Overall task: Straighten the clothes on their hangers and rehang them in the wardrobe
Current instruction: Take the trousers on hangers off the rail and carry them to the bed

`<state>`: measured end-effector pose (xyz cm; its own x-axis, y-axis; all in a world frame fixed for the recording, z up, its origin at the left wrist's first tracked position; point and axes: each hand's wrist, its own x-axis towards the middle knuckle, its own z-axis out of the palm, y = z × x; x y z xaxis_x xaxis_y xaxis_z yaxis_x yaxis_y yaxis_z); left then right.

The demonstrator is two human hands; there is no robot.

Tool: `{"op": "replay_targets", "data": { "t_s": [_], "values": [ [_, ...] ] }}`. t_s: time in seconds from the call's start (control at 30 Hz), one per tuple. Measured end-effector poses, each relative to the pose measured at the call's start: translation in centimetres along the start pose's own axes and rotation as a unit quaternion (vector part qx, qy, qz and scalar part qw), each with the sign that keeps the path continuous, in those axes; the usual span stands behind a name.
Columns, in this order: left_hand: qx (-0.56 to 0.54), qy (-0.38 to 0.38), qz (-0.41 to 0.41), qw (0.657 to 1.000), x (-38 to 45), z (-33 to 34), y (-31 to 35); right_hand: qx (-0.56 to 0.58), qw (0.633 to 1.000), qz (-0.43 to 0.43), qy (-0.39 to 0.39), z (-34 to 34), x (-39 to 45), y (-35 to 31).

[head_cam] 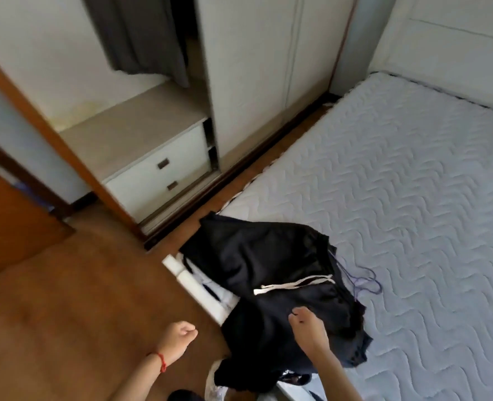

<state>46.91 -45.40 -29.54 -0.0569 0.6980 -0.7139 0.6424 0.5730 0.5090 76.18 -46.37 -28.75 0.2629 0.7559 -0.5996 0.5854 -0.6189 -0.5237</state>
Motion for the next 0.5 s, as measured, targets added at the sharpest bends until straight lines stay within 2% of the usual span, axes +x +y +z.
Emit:
{"op": "replay_targets", "data": {
  "t_s": [0.2,0.3,0.4,0.5],
  "values": [
    [-0.154,0.050,-0.120,0.980,-4.3,-5.5,-11.1,-0.149,0.979,-0.034,-0.133,8.3,-1.6,-4.2],
    [-0.212,0.057,-0.151,0.964,-5.3,-7.6,-16.0,-0.207,0.965,-0.061,-0.148,11.8,-2.5,-7.4],
    [-0.318,0.085,-0.195,0.924,-5.9,-10.8,-20.7,-0.201,0.967,-0.049,-0.151,15.3,-2.6,-10.5],
    [-0.375,0.112,-0.232,0.891,-6.3,-15.2,-24.6,-0.114,0.984,-0.009,-0.133,19.5,-1.6,-13.3]
  ]
}}
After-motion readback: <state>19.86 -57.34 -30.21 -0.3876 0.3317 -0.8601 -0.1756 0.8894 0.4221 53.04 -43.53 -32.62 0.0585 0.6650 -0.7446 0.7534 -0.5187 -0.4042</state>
